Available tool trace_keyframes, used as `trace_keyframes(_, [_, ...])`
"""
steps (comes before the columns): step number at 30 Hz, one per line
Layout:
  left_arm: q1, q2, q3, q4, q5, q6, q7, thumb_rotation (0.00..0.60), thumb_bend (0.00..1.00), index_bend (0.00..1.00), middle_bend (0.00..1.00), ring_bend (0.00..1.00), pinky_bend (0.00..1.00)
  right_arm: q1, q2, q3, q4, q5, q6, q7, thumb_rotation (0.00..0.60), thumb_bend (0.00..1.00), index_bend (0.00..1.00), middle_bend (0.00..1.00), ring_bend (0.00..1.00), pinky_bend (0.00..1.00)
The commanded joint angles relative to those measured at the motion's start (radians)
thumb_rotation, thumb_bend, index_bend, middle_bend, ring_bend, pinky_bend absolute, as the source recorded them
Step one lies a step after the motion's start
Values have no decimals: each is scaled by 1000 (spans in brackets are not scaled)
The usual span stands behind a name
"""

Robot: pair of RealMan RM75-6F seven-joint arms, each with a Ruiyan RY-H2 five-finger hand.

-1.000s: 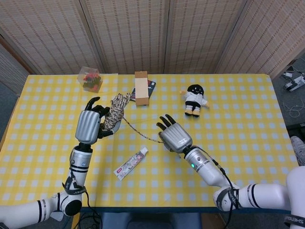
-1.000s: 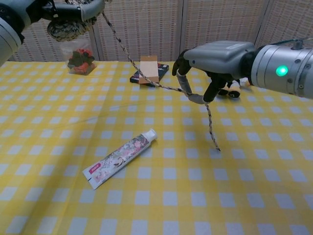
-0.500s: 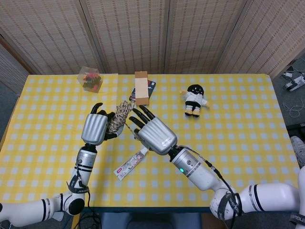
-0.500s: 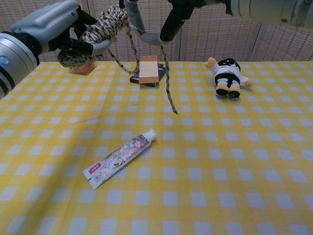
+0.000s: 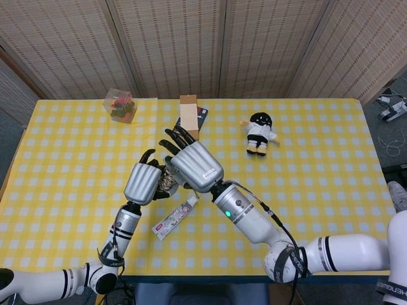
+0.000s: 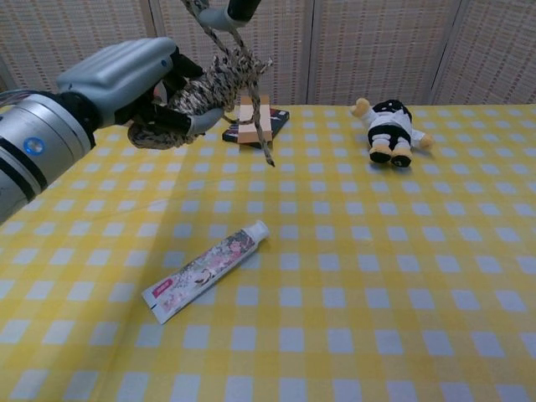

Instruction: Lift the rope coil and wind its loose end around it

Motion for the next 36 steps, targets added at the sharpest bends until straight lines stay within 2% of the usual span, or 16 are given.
trace_keyframes(1, [0, -10, 8, -7, 18, -2, -14, 356, 357, 771, 731, 507, 155, 23, -15, 15, 30, 34, -11, 17, 600, 413, 629, 183, 0, 0])
trace_keyframes(8, [0, -29, 23, -22, 57, -4, -44, 355, 357, 771, 731, 507, 155, 58, -42, 31, 88, 102, -26, 47, 600, 413, 629, 185, 0, 0])
trace_keyframes(13, [-2, -42, 17, -36, 39, -21, -41, 355, 358, 771, 731, 507, 155, 76, -48, 32, 82, 130, -38, 62, 600, 413, 629, 187, 0, 0])
trace_keyframes(23, [2, -49, 6, -27, 134, 7, -193, 355, 358, 770, 732, 505, 155, 100, -72, 16, 143, 177, -19, 64, 600, 413, 629, 193, 0, 0])
trace_keyframes(28, [4, -53, -4, 1, 201, 48, -275, 364, 357, 770, 731, 505, 155, 85, -66, 5, 165, 174, -14, 89, 600, 413, 629, 197, 0, 0])
trace_keyframes(36, [21, -58, -5, 45, 244, 93, -351, 387, 358, 770, 732, 505, 155, 41, -46, -8, 186, 166, -27, 167, 600, 413, 629, 197, 0, 0])
